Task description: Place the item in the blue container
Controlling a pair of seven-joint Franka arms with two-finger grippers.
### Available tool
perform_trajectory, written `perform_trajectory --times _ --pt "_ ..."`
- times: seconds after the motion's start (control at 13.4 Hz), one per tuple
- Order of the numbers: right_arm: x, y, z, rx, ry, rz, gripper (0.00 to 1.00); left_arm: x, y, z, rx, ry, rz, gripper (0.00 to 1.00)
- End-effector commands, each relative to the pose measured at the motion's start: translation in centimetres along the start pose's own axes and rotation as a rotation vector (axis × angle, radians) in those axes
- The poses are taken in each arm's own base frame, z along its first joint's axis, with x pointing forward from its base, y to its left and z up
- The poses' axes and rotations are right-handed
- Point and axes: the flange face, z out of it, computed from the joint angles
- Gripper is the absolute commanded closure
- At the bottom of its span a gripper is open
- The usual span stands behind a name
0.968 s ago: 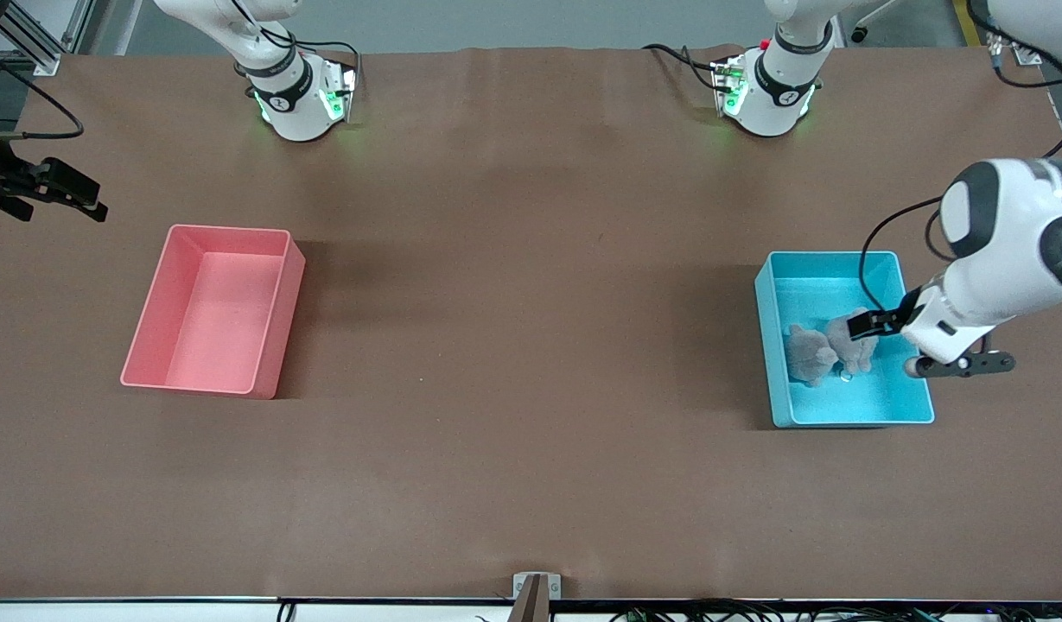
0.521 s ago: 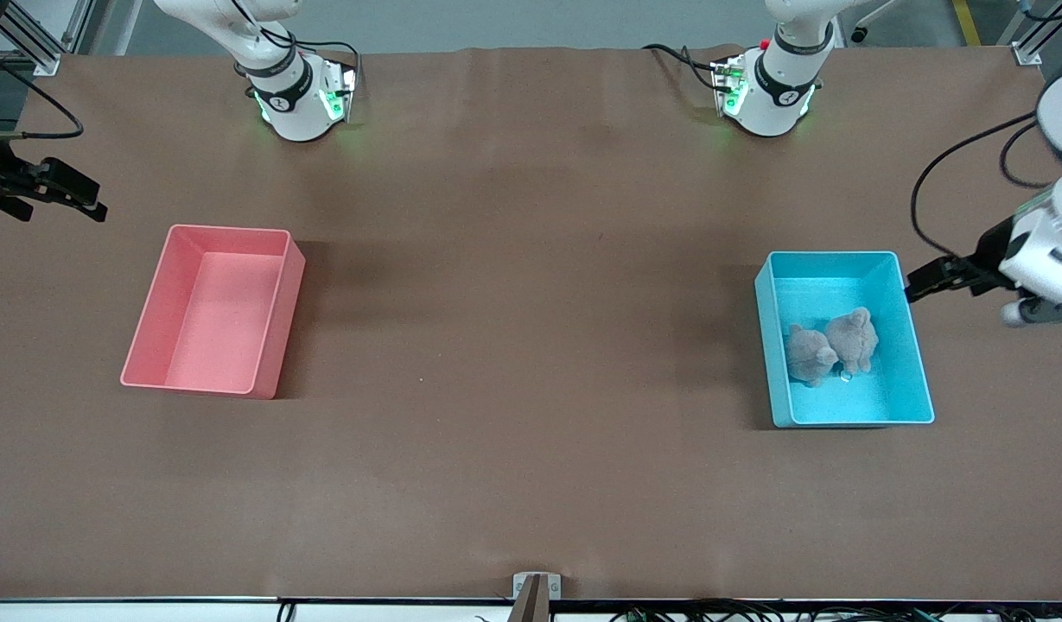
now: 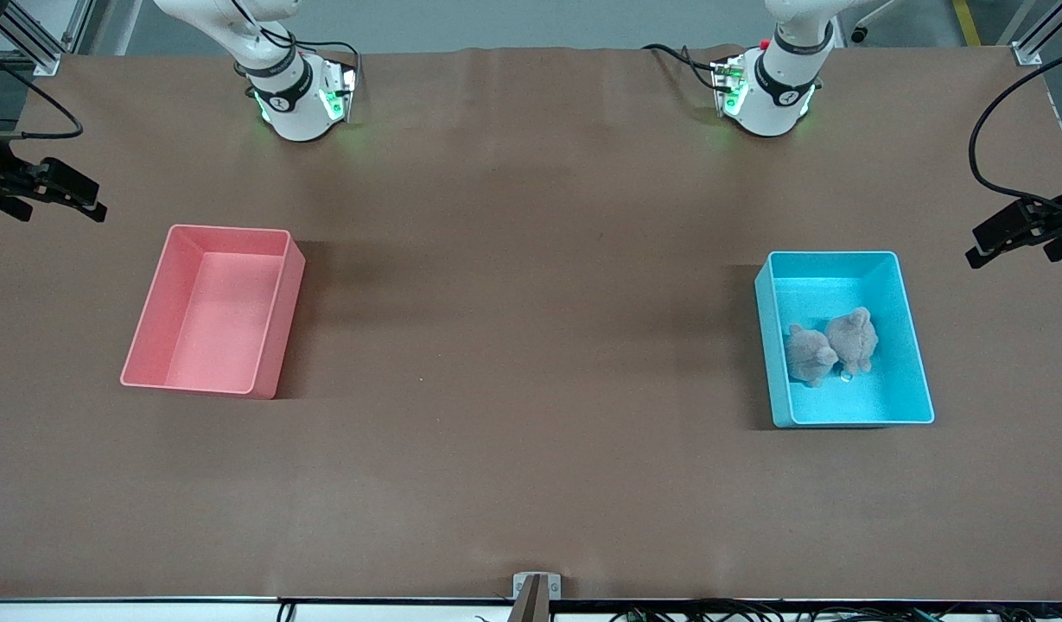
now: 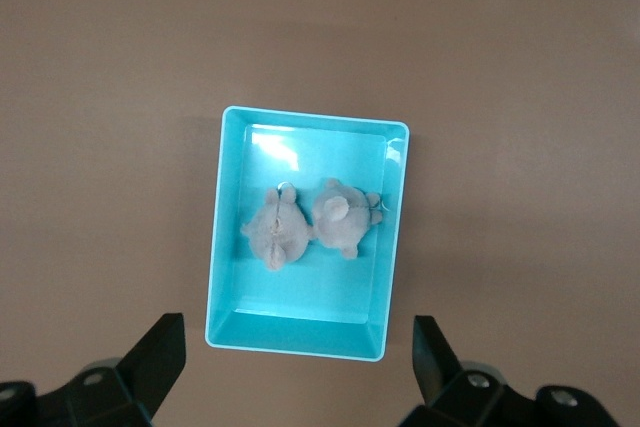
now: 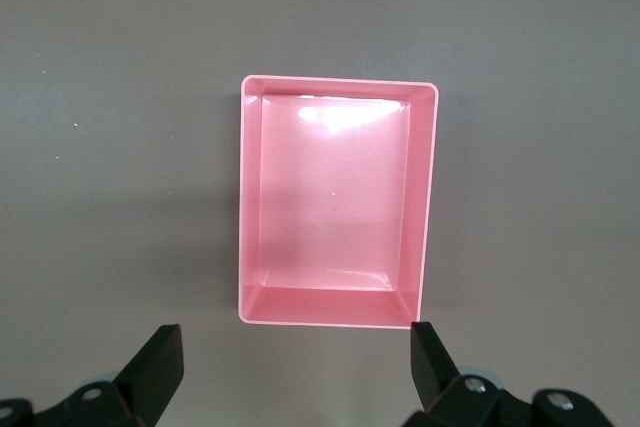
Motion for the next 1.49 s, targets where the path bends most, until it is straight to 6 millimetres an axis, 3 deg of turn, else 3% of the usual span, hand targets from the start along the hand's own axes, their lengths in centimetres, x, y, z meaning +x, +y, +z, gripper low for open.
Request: perform_trajectory --times 0.0,0.22,1.41 --pt "-0.9 0.1 -0.3 -0.005 0.015 -0.005 0.0 -0.3 0.3 -1.4 -0.013 -0.001 0.008 0.0" --pt "-0.9 0.1 -0.3 -0.005 0.015 -0.005 0.0 -1.0 0.1 -2.3 -0.012 0.001 0.015 0.0" --pt "-0.7 0.6 -0.6 -0.007 0.028 0.002 0.0 -0.8 0.4 -2.9 -0.012 0.016 0.003 0.0"
